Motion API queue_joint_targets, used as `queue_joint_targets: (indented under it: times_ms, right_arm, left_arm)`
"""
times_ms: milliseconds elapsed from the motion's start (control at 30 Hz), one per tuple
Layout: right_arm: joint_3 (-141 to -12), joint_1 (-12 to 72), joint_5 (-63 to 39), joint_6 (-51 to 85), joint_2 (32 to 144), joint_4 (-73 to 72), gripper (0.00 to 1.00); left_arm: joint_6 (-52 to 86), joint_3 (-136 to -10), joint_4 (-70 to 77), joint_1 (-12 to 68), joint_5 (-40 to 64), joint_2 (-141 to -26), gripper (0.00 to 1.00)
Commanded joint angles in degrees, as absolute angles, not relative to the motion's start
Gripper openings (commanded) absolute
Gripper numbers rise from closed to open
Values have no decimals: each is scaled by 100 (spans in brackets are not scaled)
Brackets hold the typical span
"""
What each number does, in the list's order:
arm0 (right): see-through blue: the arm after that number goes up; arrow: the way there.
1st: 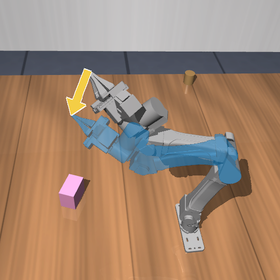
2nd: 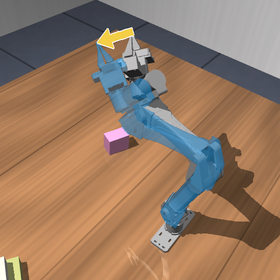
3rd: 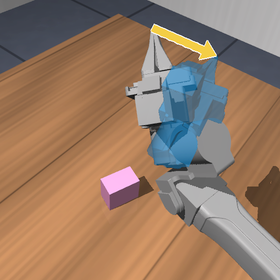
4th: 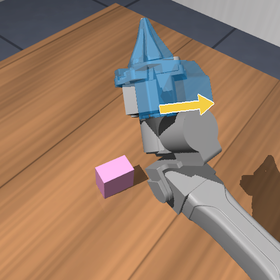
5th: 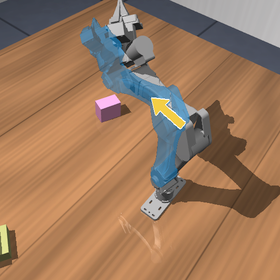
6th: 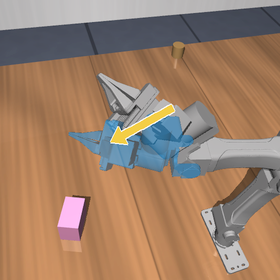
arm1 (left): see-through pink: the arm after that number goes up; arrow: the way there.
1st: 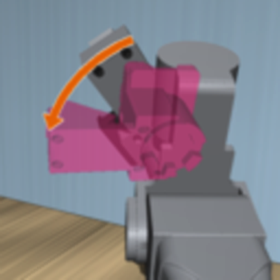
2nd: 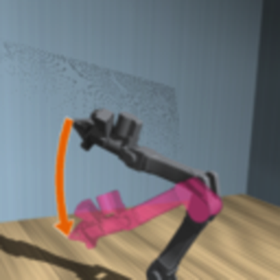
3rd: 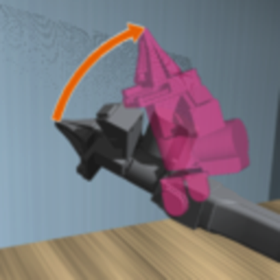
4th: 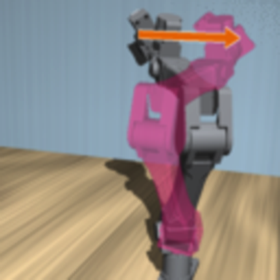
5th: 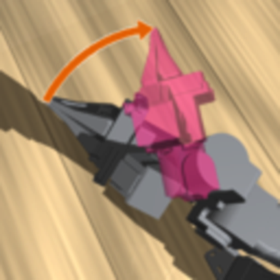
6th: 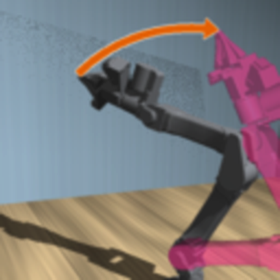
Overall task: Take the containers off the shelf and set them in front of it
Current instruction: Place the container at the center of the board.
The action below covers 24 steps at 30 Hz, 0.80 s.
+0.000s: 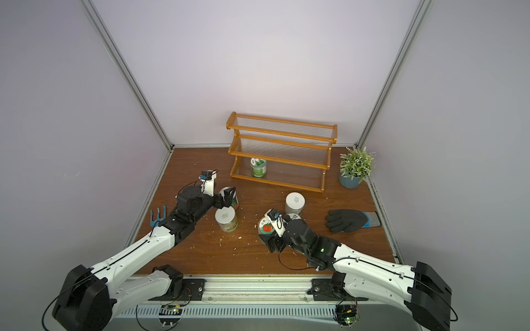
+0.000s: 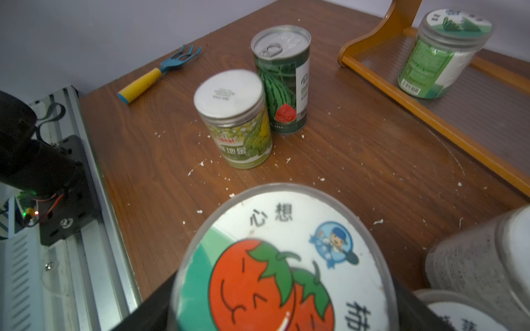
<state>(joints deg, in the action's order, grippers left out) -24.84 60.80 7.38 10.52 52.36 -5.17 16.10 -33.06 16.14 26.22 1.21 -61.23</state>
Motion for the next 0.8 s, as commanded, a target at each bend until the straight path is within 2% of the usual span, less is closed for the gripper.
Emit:
queue_joint_targets:
  times_ms: [0, 300, 767]
  right_arm:
    - [-2382, 6292, 1395, 1249, 4986, -539, 62]
    - [-1767, 6568, 2351, 1831, 4300, -405, 62]
    - [-1505, 6768, 2541, 2328, 3708, 345, 60]
  left_arm:
    - [1579, -3475, 1522, 2558, 93, -6047, 100]
    - [1559, -3542, 1459, 2558, 103, -6047, 100]
    - [1573, -3643, 1450, 2553, 158, -6108, 100]
